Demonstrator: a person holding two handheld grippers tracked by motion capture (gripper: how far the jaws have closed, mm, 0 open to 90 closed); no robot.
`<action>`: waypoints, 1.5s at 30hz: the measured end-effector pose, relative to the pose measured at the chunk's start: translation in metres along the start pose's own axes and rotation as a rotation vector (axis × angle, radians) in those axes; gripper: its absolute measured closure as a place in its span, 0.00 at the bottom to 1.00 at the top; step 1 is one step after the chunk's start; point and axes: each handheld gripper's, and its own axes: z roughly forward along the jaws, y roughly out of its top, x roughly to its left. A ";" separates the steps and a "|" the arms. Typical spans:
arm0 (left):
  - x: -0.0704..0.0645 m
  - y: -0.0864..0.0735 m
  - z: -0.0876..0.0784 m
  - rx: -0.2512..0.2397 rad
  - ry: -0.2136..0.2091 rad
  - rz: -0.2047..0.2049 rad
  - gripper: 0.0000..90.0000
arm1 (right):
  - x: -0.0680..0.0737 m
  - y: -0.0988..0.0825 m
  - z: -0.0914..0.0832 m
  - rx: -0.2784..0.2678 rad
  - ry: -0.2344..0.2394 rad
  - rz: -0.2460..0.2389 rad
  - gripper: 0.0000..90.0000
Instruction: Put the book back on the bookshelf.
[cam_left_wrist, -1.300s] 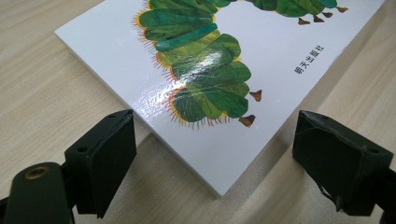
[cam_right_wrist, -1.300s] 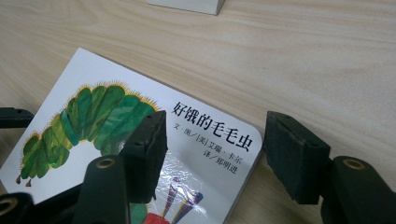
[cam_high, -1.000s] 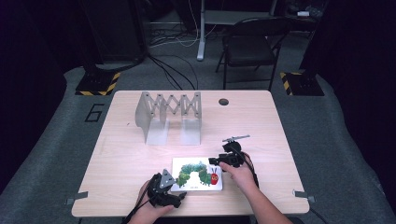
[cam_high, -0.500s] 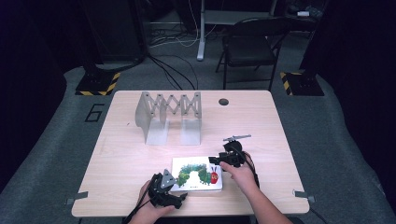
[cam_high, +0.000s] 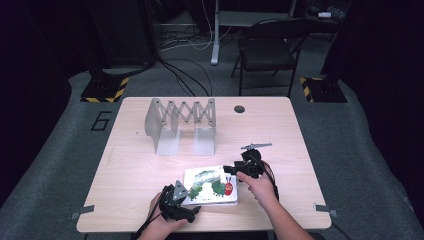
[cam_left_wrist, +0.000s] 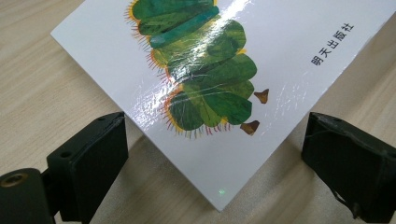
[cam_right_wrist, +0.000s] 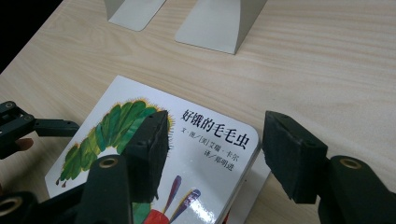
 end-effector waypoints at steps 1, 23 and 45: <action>0.001 0.001 0.000 0.006 -0.005 0.000 0.07 | 0.002 0.000 -0.001 0.009 -0.002 0.014 0.45; 0.004 0.003 0.004 0.018 0.049 -0.053 0.00 | 0.012 0.003 -0.006 -0.003 0.029 -0.010 0.45; -0.003 0.004 0.003 -0.015 0.108 0.027 0.02 | 0.011 0.003 -0.003 -0.001 0.046 0.000 0.46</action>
